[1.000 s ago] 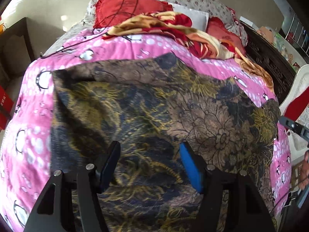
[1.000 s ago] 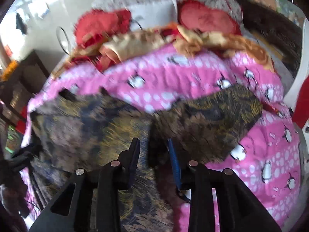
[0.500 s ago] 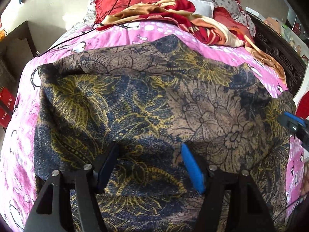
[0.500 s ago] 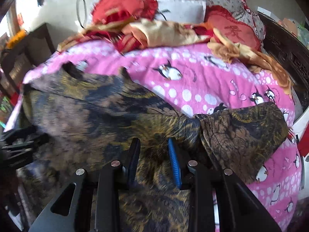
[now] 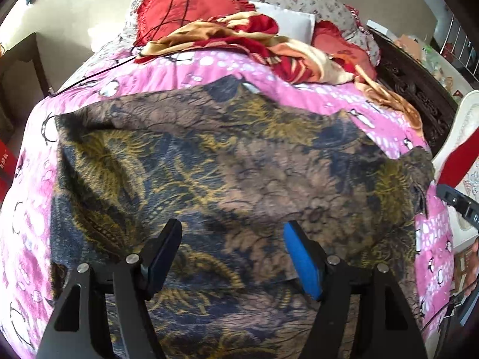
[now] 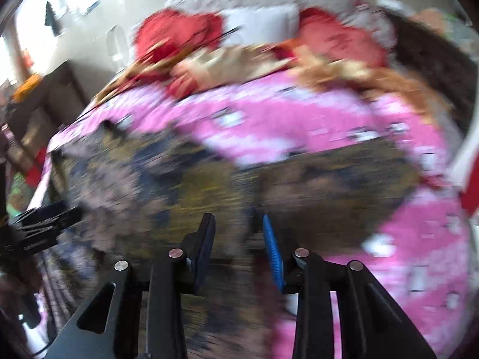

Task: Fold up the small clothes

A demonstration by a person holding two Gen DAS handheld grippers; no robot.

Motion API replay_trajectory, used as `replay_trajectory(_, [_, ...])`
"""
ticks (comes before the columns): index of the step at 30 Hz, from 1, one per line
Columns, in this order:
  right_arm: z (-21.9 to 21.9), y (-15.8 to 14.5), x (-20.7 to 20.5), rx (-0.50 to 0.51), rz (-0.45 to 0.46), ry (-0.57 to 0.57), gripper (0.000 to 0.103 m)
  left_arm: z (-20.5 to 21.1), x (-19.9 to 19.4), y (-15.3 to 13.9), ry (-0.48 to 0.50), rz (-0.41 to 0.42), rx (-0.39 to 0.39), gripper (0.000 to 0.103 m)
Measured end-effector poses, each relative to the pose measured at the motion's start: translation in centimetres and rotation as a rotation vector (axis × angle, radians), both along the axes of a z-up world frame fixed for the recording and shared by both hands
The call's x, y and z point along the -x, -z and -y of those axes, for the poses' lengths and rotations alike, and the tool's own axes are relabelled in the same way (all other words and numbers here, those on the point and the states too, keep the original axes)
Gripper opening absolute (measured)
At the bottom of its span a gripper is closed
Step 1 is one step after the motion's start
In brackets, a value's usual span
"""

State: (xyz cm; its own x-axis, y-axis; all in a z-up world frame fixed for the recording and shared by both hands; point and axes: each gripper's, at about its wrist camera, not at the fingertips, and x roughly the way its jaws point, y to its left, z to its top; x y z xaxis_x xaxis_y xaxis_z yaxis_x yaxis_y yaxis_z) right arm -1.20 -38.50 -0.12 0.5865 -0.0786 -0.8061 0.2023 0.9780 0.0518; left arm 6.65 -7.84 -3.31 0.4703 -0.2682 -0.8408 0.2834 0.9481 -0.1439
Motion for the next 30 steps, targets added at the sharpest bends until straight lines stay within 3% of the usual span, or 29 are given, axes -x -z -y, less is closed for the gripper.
replay_trajectory(6, [5.2, 0.6, 2.1, -0.040, -0.044, 0.106, 0.039, 2.1, 0.2, 1.4, 0.023, -0.037, -0.012, 0.075])
replay_trajectory(13, [1.6, 1.8, 1.2, -0.003, -0.024, -0.030, 0.046, 2.6, 0.6, 1.2, 0.030, -0.011, -0.063, 0.075])
replay_trajectory(30, [0.7, 3.6, -0.9, 0.011, -0.060, -0.032, 0.046, 2.1, 1.7, 0.0, 0.024, 0.015, -0.072, 0.075])
